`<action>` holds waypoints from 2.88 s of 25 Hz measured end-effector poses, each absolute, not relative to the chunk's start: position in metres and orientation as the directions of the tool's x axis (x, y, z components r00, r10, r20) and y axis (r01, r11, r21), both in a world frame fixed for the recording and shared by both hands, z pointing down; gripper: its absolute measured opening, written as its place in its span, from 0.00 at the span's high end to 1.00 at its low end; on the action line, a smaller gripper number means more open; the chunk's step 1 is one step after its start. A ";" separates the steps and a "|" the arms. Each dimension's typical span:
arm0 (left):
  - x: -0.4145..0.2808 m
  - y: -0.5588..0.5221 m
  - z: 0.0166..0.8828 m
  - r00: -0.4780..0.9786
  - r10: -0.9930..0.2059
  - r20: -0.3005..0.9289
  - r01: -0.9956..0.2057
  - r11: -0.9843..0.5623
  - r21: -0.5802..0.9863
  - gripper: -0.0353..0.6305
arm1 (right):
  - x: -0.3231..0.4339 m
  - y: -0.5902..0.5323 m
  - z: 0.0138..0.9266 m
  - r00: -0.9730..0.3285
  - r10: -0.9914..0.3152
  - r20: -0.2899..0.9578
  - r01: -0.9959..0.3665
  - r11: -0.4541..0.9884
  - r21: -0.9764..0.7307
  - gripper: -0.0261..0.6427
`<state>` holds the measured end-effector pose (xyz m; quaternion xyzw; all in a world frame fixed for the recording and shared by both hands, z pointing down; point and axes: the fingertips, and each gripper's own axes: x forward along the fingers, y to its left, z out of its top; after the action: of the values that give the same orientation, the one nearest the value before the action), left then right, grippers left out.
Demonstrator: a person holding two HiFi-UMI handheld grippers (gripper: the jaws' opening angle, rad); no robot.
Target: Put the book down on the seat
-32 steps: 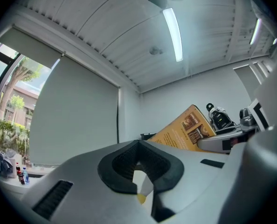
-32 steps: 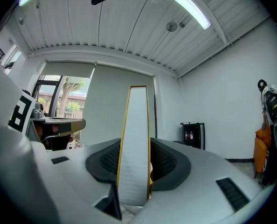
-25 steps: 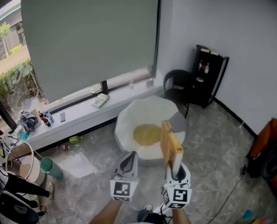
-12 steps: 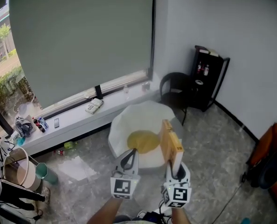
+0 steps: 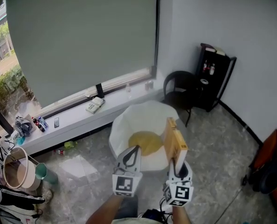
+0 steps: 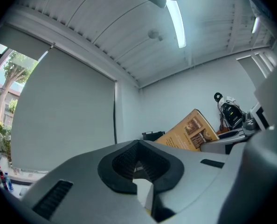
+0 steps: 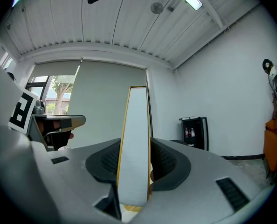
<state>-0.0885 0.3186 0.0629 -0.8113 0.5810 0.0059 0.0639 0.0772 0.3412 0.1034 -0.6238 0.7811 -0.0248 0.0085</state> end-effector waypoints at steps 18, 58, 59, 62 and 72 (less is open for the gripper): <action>-0.163 0.084 0.086 0.353 -0.934 -0.053 -0.936 -0.353 -0.019 0.94 | -0.003 0.114 0.110 -0.194 -0.979 0.060 -0.981 0.195 0.010 0.74; -0.041 -0.122 0.209 0.404 -0.913 0.060 -0.914 -0.406 -0.015 0.94 | 0.089 -0.103 0.268 -0.291 -0.887 0.359 -0.957 0.271 -0.104 0.74; -0.039 -0.125 0.219 0.402 -0.913 0.071 -0.915 -0.403 -0.007 0.94 | 0.091 -0.108 0.278 -0.292 -0.881 0.371 -0.956 0.273 -0.104 0.74; -0.036 -0.134 0.251 0.390 -0.915 0.105 -0.920 -0.391 0.012 0.94 | 0.093 -0.120 0.311 -0.299 -0.859 0.416 -0.954 0.277 -0.113 0.74; -0.042 -0.151 0.394 0.360 -0.906 0.223 -0.928 -0.372 -0.011 0.94 | 0.097 -0.145 0.455 -0.326 -0.773 0.544 -0.944 0.295 -0.146 0.74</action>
<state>-0.0417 -0.1506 0.3939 -0.8226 0.5574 -0.0960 -0.0581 0.0967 -0.1448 0.4553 -0.5489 0.7822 -0.2258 -0.1892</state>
